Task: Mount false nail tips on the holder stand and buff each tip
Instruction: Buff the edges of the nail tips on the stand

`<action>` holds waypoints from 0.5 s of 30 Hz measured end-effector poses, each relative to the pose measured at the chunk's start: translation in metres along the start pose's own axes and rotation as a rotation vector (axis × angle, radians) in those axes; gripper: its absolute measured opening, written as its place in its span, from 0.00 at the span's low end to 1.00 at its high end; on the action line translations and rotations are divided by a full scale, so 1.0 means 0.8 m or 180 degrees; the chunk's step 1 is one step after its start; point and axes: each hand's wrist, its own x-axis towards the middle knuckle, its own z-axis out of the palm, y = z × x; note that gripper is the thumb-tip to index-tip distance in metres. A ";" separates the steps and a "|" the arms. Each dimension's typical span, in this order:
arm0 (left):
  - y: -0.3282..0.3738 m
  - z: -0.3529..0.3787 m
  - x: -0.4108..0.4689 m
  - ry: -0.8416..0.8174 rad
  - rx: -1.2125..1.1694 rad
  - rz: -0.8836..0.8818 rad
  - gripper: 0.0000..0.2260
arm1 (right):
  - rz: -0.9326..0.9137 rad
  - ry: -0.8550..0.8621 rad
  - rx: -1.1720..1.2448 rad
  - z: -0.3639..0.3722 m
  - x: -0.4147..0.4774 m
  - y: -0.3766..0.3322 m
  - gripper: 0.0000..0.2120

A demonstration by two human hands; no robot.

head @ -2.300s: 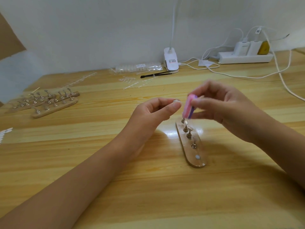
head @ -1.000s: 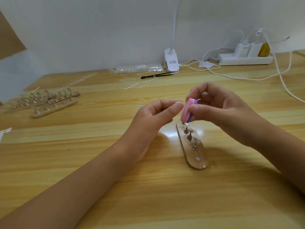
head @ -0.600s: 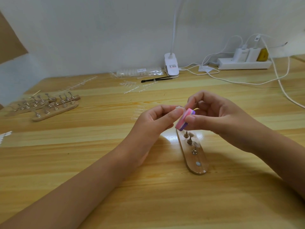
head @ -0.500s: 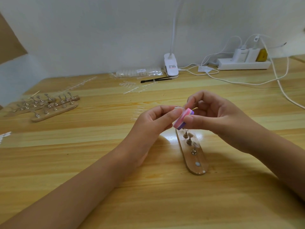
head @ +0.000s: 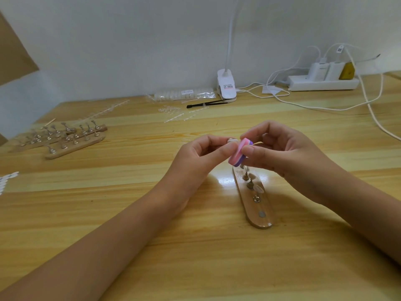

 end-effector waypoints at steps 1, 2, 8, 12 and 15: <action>0.002 -0.001 -0.001 0.0027 0.0082 0.0068 0.15 | -0.0017 0.0020 0.0035 0.000 0.000 0.001 0.16; 0.003 -0.001 -0.001 0.0062 0.0151 0.0135 0.14 | -0.0030 0.0029 0.0052 0.000 0.000 0.001 0.15; 0.011 -0.001 -0.004 0.0125 0.0354 0.0358 0.14 | -0.0087 0.0038 0.0041 0.001 0.000 0.000 0.15; 0.013 -0.001 -0.005 0.0180 0.0567 0.0551 0.15 | -0.0150 0.0079 -0.0050 0.001 -0.001 -0.002 0.14; 0.013 0.000 -0.006 0.0244 0.0787 0.0757 0.12 | -0.0212 0.0106 -0.0150 0.000 -0.002 -0.003 0.14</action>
